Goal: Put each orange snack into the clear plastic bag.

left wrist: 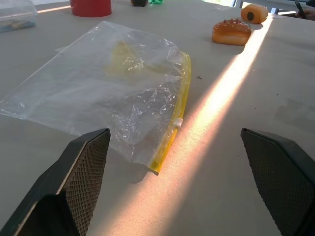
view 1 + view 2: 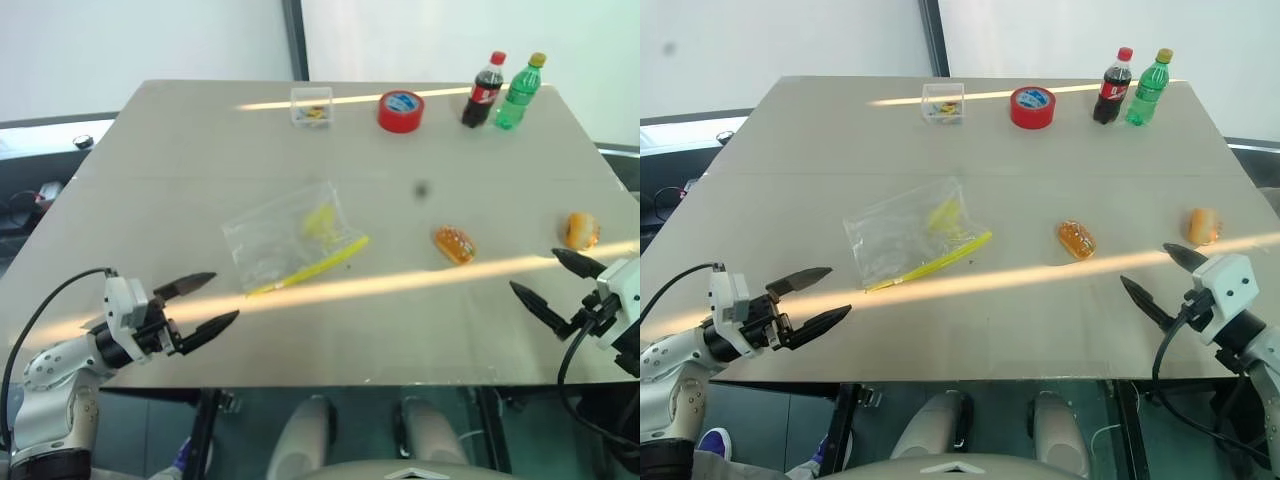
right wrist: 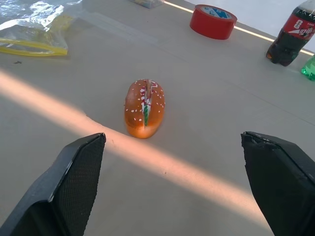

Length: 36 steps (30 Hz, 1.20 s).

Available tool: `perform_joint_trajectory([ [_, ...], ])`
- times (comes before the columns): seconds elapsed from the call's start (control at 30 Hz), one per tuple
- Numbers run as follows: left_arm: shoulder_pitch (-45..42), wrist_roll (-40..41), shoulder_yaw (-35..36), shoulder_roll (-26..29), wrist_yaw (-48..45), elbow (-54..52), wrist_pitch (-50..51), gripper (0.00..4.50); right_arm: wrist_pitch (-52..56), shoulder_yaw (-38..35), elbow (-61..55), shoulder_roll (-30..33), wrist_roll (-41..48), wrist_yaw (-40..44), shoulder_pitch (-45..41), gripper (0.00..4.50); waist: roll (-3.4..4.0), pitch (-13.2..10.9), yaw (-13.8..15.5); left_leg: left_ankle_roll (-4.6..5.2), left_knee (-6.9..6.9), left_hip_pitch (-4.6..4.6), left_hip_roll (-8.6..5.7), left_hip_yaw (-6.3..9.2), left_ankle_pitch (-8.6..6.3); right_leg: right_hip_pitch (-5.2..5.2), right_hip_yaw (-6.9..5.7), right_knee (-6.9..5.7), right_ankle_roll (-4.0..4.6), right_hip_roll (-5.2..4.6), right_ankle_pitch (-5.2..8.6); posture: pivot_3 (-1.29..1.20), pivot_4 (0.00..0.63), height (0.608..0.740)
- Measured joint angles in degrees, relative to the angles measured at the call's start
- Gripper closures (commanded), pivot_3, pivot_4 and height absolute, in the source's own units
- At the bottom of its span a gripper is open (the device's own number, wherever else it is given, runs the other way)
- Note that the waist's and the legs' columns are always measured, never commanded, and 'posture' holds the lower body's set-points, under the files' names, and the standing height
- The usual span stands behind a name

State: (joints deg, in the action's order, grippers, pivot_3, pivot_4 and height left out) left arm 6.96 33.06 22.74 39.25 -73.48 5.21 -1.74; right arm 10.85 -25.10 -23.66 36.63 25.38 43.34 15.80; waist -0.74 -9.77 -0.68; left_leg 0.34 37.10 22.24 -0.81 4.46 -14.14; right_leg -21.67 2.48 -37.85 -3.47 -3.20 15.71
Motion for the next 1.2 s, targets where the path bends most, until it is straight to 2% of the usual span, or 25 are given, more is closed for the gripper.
perform_joint_trajectory([
  [0.1,0.1,0.1,0.0,0.1,0.3,0.0,1.0,0.01,0.0,0.1,0.0,0.0,-0.1,0.0,0.0,0.0,0.0,0.0,0.0,0.0,0.0,0.0,0.0,0.0,0.0,0.0,0.0,0.0,0.0,0.0,0.0,0.0,0.15,0.74],
  [0.2,1.6,0.9,0.0,1.9,2.2,-0.8,7.4,0.01,0.0,0.5,0.0,0.0,-0.1,0.1,0.0,0.0,0.0,0.0,-0.1,0.0,0.0,0.0,0.01,0.0,0.0,0.0,0.0,-0.01,0.0,0.0,0.0,0.0,0.15,0.74],
  [0.4,1.8,1.5,0.0,2.5,4.5,-2.7,12.7,0.01,0.0,1.2,0.0,-0.1,-0.1,0.2,-0.1,0.0,0.0,0.0,0.0,0.0,0.0,-0.01,0.01,0.01,0.0,0.0,0.0,-0.01,0.0,-0.01,0.0,0.0,0.15,0.74],
  [0.5,1.0,3.5,0.0,3.5,6.9,-4.0,19.2,0.01,0.0,2.5,-0.1,0.2,-0.3,0.9,-0.5,0.0,0.0,0.0,0.0,0.0,0.0,-0.01,0.01,0.03,0.0,0.0,-0.01,-0.02,0.0,-0.03,0.0,0.0,0.15,0.74],
  [0.63,-0.9,7.6,0.5,7.7,12.1,-6.2,32.9,0.01,0.8,5.6,-2.7,1.1,-1.1,1.0,-1.5,0.0,0.04,0.0,-0.1,0.0,0.01,-0.02,0.02,0.04,0.0,0.0,-0.01,-0.05,-0.01,0.02,0.0,0.0,0.15,0.74],
  [0.87,-11.1,15.8,1.5,10.6,18.3,-3.5,53.6,0.01,6.4,13.7,-9.7,1.8,-2.3,-1.3,-8.3,0.0,0.02,0.0,-0.1,0.0,0.02,-0.02,-0.01,0.07,0.0,-0.02,-0.07,-0.07,-0.02,0.16,0.0,0.0,0.15,0.74],
  [1.1,-18.9,13.1,-3.0,10.6,22.3,3.6,59.6,0.01,10.1,16.8,-12.8,2.5,-4.4,-3.6,-10.3,0.0,-0.02,-0.1,0.0,-0.01,0.03,0.15,-0.1,0.2,0.0,-0.13,-0.16,-0.06,-0.02,0.13,-0.01,0.0,0.15,0.74],
  [1.2,-23.2,13.1,-4.6,8.8,22.1,7.1,62.0,0.01,11.1,17.4,-14.2,2.6,-4.5,-3.8,-10.0,0.0,-0.02,-0.1,0.0,-0.01,0.04,0.22,-0.11,0.21,0.0,-0.2,-0.16,-0.1,-0.02,0.13,-0.01,0.0,0.15,0.74],
])
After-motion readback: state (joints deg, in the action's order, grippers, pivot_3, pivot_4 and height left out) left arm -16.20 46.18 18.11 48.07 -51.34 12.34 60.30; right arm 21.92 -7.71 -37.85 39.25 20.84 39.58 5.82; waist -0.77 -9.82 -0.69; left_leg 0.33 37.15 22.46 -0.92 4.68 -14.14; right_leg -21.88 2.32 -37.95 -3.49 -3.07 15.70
